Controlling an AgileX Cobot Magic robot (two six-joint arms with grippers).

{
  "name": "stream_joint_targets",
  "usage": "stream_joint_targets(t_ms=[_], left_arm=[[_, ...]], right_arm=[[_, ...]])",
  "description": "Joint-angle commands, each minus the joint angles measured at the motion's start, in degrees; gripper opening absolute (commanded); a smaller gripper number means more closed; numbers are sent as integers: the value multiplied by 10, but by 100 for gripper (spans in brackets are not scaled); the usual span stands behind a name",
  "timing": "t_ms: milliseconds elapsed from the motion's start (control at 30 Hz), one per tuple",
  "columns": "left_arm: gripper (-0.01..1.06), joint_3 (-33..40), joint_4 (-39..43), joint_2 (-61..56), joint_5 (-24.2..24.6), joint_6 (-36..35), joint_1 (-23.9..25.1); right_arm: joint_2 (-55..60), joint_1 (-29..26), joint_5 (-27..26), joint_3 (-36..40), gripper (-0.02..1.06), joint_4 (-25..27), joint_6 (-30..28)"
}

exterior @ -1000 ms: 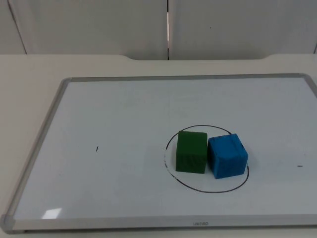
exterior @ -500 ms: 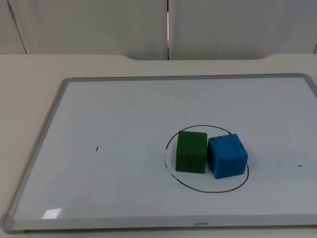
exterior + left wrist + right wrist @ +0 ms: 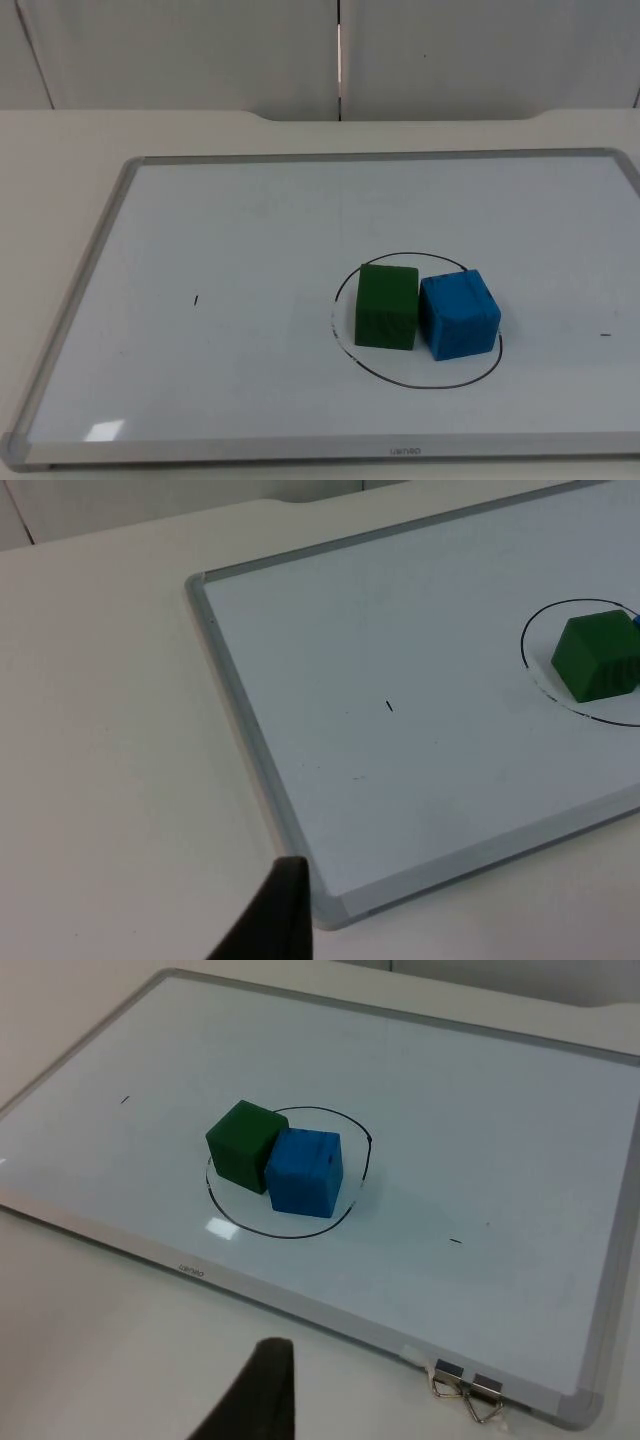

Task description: Push the two cubes into the marked area.

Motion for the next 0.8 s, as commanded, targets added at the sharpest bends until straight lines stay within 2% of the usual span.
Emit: stream_joint_targets(t_ms=[0, 400, 600, 767], left_arm=[[105, 3, -7, -2, -6, -3, 2], [105, 3, -7, -2, -7, -3, 2], [105, 3, -7, -2, -7, -3, 2], [105, 3, -7, -2, -7, -3, 2]], right_arm=[[-2, -1, -5, 1, 105, 0, 8], [-2, -9, -5, 1, 105, 0, 8], [-2, -64, -5, 1, 105, 0, 8], [-2, -134, -5, 1, 105, 0, 8]])
